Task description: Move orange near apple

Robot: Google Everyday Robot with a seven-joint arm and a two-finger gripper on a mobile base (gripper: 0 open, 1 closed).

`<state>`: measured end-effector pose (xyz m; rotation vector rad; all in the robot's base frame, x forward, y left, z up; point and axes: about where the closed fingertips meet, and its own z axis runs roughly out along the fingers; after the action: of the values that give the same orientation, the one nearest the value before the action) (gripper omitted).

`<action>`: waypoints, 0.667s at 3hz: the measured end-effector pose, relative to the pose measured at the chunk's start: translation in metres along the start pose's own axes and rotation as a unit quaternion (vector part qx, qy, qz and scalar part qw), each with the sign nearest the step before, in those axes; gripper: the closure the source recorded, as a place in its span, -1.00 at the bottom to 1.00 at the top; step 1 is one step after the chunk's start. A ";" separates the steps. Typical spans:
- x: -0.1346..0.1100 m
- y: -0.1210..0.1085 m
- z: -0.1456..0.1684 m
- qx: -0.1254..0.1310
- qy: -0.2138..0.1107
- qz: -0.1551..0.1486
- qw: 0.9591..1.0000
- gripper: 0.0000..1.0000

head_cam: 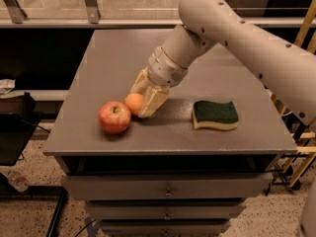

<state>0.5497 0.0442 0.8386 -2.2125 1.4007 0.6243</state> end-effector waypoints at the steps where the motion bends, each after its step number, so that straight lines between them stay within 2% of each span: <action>1: -0.001 0.000 0.002 -0.001 -0.001 -0.001 1.000 -0.30; 2: -0.001 -0.001 0.004 -0.002 -0.001 -0.001 1.000 -0.77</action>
Offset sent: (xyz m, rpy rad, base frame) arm -0.0002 0.0014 -0.0008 0.0003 0.0008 0.0019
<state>0.5492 0.0476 0.8365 -2.2157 1.3966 0.6288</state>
